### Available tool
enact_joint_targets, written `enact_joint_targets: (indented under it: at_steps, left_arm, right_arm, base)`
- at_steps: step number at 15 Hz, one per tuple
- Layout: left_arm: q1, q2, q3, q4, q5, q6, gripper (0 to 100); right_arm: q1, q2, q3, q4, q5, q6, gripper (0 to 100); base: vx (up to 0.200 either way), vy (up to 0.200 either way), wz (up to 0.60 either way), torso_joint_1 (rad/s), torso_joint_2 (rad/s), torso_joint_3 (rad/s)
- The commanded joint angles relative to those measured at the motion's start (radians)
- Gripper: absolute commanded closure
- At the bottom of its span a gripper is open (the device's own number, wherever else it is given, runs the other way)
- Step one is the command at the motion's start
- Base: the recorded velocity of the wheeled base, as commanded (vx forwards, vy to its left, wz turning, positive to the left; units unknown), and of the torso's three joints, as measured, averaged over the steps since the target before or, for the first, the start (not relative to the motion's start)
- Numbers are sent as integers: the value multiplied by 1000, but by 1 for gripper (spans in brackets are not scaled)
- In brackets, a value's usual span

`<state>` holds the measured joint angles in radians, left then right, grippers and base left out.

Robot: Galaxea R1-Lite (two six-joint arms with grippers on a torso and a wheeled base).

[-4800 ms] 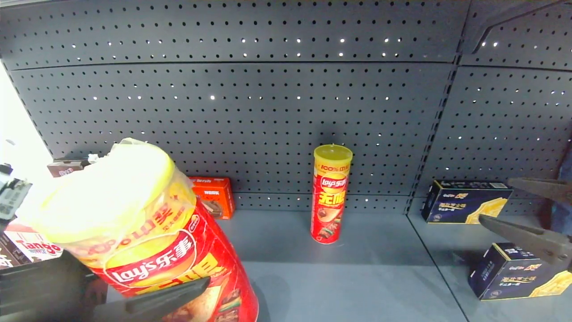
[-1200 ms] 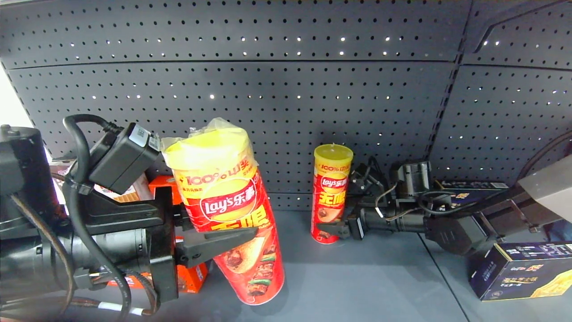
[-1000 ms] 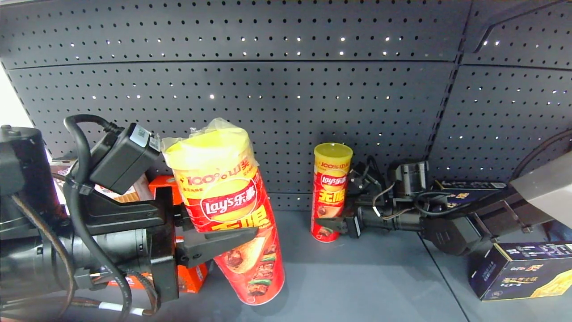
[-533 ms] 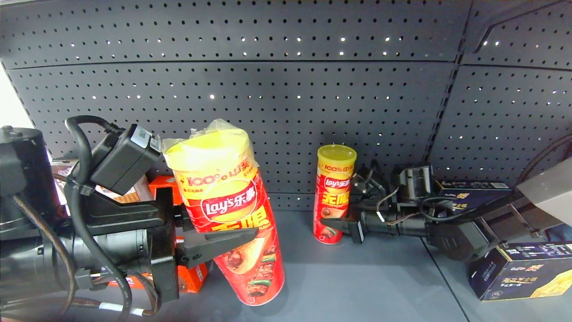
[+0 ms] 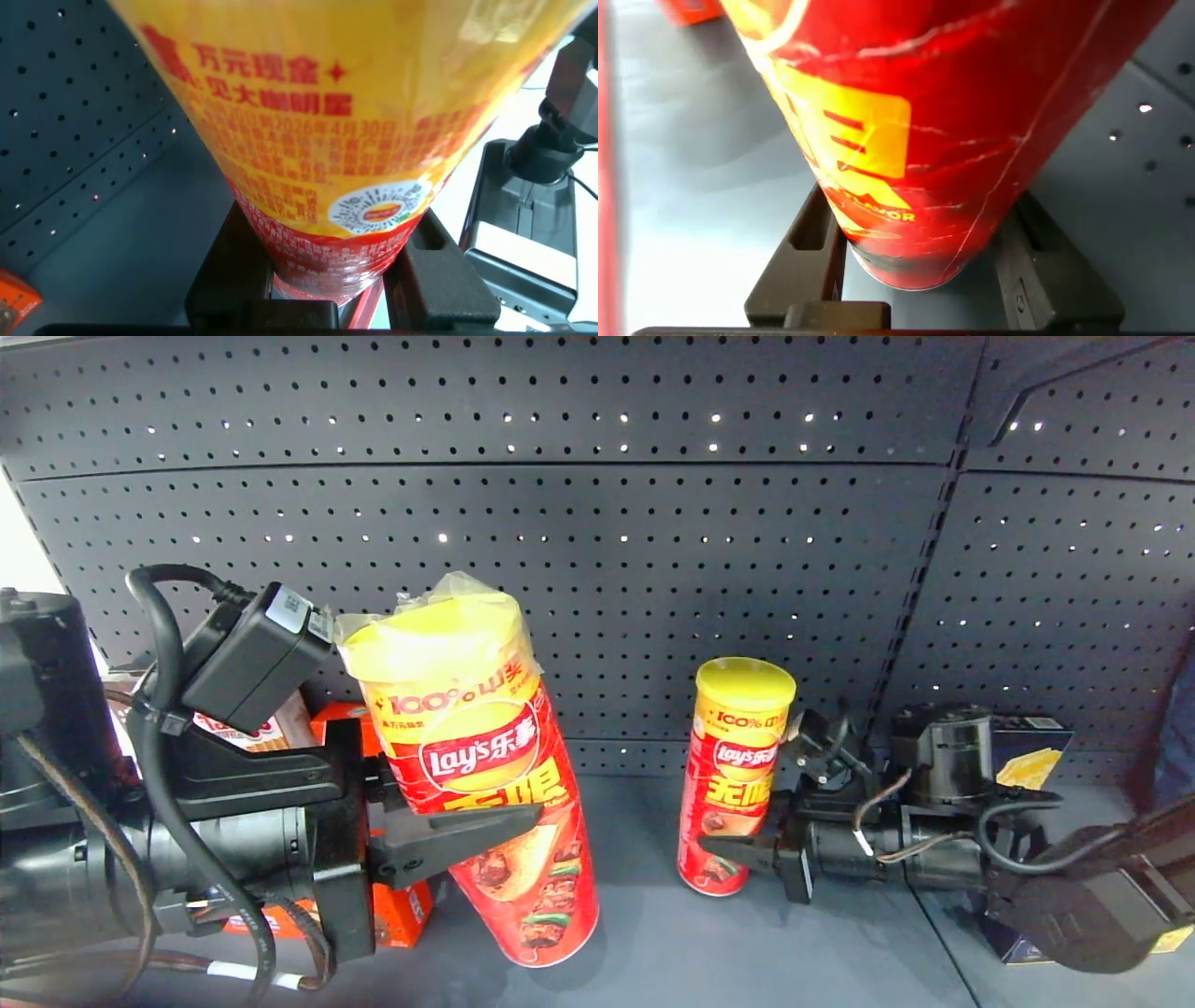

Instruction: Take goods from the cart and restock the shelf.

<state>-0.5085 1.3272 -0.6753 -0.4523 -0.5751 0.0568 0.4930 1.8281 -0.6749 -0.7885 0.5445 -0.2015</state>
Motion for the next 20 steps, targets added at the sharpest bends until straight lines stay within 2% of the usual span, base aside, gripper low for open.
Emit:
enact_joint_targets:
  at_steps: [1,6,20]
  left_arm:
    - [1,1,-7,0,0,0,100]
    - [-2,47,-18,-5,0,0,100]
    - [-18,96,-44,-6,1,1,100]
  right_arm:
    - [52,-150,97,-14,-1,24,100]
    - [136,-303,229,-12,-9,56,100]
    - [134,-213,275,-40,-11,54,100]
  base:
    - [0,0,0,0,0,0]
    - [0,0,0,0,0,0]
    - [0,0,0,0,0,0]
